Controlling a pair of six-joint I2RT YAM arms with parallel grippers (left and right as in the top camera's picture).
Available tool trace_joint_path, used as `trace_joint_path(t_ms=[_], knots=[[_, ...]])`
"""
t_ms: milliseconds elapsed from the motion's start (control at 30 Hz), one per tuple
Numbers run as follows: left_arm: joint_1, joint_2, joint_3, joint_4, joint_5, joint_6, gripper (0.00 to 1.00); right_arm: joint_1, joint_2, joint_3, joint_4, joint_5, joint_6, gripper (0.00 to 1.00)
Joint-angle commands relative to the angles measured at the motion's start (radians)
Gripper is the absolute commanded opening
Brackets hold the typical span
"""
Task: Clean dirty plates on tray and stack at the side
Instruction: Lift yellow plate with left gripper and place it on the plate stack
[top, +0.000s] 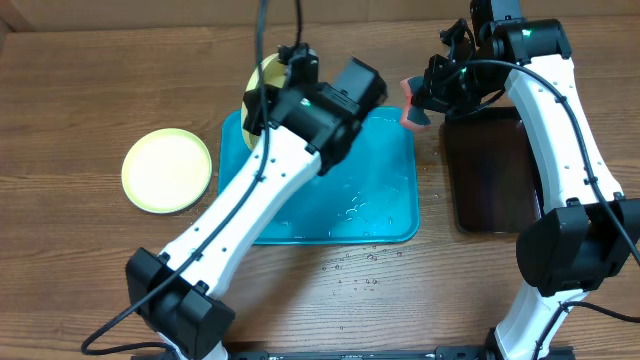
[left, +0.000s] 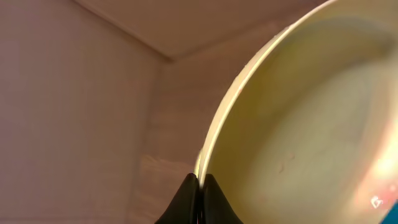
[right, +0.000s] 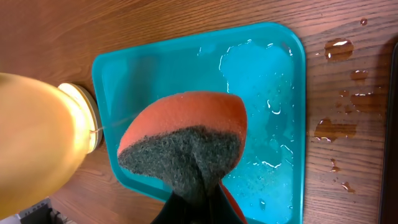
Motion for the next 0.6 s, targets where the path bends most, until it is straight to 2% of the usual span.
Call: trace_joint_path(t_ms=[0, 200, 433, 567], knots=[[-0.054, -0.018, 0.009, 0.002, -0.225, -0.053, 0.04, -0.002, -0.007, 0.016, 0.005, -0.001, -0.010, 0.04], [-0.093, -0.018, 0.010, 0.004, -0.308, -0.052, 0.04, -0.002, -0.007, 0.016, 0.002, -0.001, -0.011, 0.04], [-0.099, -0.018, 0.009, 0.005, -0.306, -0.053, 0.04, -0.002, -0.007, 0.016, 0.001, -0.001, -0.011, 0.04], [-0.098, -0.018, 0.010, 0.007, -0.255, -0.069, 0.04, -0.002, -0.007, 0.016, 0.002, -0.001, -0.011, 0.04]])
